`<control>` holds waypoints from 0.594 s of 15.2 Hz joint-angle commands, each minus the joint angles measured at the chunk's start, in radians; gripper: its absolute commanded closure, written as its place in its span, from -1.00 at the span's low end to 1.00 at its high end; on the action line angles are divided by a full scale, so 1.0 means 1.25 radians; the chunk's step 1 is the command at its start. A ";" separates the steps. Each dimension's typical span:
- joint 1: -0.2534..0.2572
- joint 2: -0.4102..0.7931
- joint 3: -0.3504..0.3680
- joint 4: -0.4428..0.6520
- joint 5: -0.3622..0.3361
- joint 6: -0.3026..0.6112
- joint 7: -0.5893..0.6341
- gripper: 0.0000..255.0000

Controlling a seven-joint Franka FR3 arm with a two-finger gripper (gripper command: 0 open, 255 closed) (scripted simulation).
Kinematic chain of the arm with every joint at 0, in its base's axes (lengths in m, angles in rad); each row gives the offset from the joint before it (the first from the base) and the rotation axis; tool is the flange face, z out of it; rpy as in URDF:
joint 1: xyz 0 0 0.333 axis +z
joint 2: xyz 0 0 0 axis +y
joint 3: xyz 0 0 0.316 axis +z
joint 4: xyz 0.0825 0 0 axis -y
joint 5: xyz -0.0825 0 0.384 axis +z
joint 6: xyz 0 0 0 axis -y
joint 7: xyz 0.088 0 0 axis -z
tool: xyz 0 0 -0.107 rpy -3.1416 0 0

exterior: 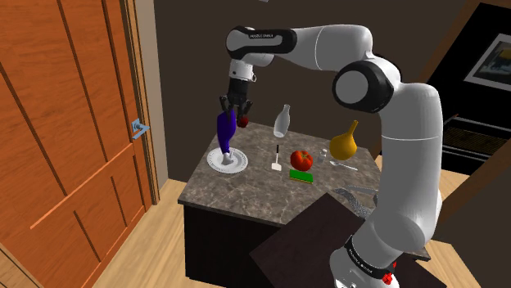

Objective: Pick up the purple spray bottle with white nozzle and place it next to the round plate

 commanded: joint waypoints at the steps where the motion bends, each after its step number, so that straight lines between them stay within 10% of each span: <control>1: 0.001 0.006 0.000 -0.010 0.000 0.016 -0.003 1.00; 9: 0.003 0.023 0.000 -0.069 0.003 0.090 -0.020 1.00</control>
